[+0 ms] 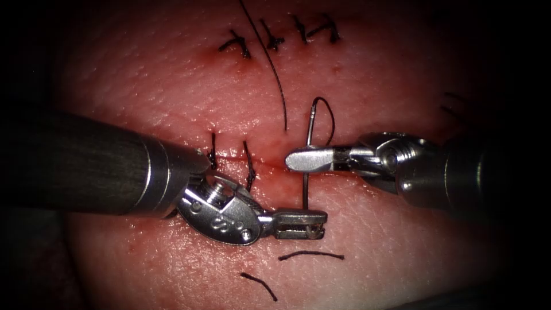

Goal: Wound Closure
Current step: Pass needle to right grasper

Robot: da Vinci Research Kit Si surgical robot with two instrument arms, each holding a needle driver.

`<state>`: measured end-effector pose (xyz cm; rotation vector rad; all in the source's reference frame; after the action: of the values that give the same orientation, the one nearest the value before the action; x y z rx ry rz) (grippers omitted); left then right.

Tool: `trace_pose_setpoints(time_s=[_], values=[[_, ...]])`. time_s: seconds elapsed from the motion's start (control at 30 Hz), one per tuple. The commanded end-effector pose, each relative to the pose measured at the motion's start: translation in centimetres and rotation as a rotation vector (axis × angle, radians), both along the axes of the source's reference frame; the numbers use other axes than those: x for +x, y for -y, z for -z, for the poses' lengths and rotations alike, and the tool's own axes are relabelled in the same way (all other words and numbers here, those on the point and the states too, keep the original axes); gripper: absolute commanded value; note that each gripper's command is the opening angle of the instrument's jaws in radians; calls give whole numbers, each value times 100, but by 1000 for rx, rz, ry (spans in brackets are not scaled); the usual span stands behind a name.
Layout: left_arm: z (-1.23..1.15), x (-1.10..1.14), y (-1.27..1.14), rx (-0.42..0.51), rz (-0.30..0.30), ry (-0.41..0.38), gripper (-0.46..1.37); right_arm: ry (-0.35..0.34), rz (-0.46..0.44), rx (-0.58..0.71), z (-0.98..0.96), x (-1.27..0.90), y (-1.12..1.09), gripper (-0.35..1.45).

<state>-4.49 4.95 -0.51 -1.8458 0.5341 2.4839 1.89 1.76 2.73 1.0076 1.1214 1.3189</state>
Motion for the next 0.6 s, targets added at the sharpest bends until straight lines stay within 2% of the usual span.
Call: trace_pose_setpoints(time_s=[0.03,0.1,0.23,0.27,0.33,0.53,0.6], values=[[-1,-1,-2,2,-2,1,-35,-1,8,3,3,-3,0,-35],[-1,-2,-2,3,-1,0,-35,-2,0,4,6,-9,-1,-23],[0,-2,-1,3,-4,3,-35,-21,-30,7,15,-25,-3,15],[0,-2,-1,3,-4,3,-35,-25,-38,9,18,-30,-5,32],[0,-1,-1,-2,-7,2,-35,-28,-55,4,22,-39,-7,55],[3,4,2,-14,-13,7,-35,-26,-94,-2,28,-60,-8,90],[4,5,2,-26,-14,8,-35,-18,-101,-5,26,-63,-9,95]])
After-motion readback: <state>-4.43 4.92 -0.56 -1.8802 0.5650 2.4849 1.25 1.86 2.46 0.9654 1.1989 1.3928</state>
